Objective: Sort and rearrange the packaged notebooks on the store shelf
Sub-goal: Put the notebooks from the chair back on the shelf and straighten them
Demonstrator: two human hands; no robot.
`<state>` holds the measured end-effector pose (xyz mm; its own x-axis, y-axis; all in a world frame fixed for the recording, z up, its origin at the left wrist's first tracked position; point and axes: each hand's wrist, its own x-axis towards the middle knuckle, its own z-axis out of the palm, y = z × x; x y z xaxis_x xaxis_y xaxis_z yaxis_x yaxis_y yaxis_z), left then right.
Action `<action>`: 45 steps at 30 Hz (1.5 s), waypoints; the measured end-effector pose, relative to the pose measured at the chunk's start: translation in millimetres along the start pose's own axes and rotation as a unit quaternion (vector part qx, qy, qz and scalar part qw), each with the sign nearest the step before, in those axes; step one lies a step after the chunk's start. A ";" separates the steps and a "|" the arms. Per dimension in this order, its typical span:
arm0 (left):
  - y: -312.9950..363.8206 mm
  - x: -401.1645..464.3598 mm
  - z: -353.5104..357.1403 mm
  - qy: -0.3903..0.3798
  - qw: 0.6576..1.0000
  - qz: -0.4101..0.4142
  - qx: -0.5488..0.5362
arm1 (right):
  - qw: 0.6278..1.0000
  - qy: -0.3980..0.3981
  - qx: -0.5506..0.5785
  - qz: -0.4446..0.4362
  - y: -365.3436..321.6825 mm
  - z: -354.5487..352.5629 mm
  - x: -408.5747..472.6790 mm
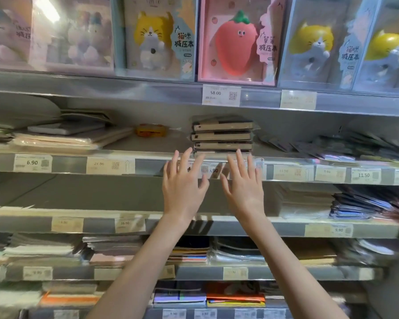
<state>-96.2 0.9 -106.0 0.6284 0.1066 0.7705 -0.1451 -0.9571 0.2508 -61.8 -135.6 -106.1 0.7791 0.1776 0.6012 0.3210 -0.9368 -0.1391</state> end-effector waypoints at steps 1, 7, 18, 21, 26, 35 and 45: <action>-2.1 -6.5 1.3 -0.002 1.000 -0.001 0.000 | 1.000 -0.001 0.006 -0.001 -1.8 2.5 -5.5; -20.3 -53.3 13.7 -0.026 1.000 -0.008 0.008 | 1.000 -0.001 0.024 -0.015 -7.6 30.9 -41.7; -54.9 -165.8 59.0 -0.156 0.985 -0.079 0.004 | 0.997 -0.063 0.037 -0.019 -3.8 122.3 -129.9; -66.1 -205.2 75.0 -0.194 0.976 -0.096 0.006 | 0.993 -0.107 0.043 -0.017 -1.6 149.2 -160.6; -83.4 -282.4 101.0 -0.252 0.960 -0.122 0.012 | 0.986 -0.164 0.033 -0.015 -0.8 198.6 -216.5; -115.8 -430.1 131.8 -0.380 0.904 -0.194 0.042 | 0.955 -0.286 0.081 0.018 4.1 283.8 -340.7; -135.4 -567.8 147.9 -0.487 0.825 -0.285 0.024 | 0.902 -0.419 0.097 0.041 14.6 374.0 -467.3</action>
<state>-320.4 30.1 -664.2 0.9038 0.2986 -0.3067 0.4020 -0.8382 0.3686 -219.7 -119.5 -683.4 0.9120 0.3516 -0.2115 0.2683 -0.9010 -0.3409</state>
